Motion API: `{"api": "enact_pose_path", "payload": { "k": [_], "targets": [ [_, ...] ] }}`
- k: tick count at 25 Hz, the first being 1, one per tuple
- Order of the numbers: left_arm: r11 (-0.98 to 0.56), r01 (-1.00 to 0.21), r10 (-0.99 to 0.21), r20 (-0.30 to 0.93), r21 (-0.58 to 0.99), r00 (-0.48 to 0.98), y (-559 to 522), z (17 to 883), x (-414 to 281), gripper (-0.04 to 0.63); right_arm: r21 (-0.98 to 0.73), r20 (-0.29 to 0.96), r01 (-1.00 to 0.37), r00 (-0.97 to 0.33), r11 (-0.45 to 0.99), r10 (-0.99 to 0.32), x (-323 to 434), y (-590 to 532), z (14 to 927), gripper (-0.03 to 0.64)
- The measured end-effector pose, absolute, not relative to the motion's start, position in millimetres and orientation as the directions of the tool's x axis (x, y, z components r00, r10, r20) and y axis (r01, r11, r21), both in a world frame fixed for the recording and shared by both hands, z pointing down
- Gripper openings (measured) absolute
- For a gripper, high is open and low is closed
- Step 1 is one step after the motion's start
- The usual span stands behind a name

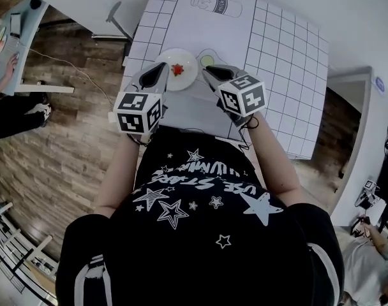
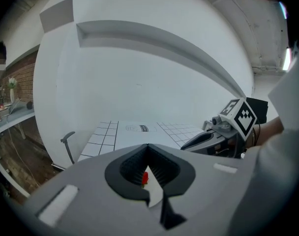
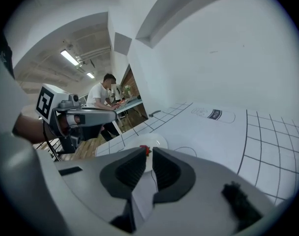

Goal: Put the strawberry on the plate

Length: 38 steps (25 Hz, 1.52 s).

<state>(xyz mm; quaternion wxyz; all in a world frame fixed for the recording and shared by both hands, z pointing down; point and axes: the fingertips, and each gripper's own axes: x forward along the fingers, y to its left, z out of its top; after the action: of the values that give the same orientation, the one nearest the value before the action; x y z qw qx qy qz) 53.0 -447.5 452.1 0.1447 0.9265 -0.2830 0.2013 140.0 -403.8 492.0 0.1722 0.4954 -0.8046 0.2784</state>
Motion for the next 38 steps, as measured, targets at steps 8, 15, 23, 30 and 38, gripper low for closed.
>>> {"api": "enact_pose_path", "payload": {
  "k": [8,15,23,30,38],
  "targets": [
    [-0.720,-0.677,-0.574,0.418,0.152,0.704,-405.8,439.5,58.7,0.009,-0.256,0.523,-0.855,-0.516,0.452,-0.679,160.5,-369.7,478.0,0.015],
    [-0.637,-0.758,-0.651,0.429,0.138,0.626,-371.0,433.6,34.4,0.009,-0.301,0.500,-0.797,-0.599,0.523,-0.625,150.1,-349.6,481.0,0.014],
    [-0.607,-0.782,-0.674,0.428,0.142,0.602,-351.3,432.9,8.3,0.009,-0.320,0.466,-0.767,-0.639,0.556,-0.612,120.6,-341.8,474.2,0.014],
    [-0.600,-0.780,-0.669,0.423,0.178,0.611,-314.7,435.7,-15.6,0.009,-0.304,0.482,-0.773,-0.629,0.557,-0.610,97.7,-312.4,466.5,0.014],
    [-0.606,-0.773,-0.673,0.395,0.190,0.625,-273.2,431.7,-54.9,0.009,-0.286,0.500,-0.806,-0.587,0.518,-0.637,69.2,-274.2,464.8,0.014]
  ]
}}
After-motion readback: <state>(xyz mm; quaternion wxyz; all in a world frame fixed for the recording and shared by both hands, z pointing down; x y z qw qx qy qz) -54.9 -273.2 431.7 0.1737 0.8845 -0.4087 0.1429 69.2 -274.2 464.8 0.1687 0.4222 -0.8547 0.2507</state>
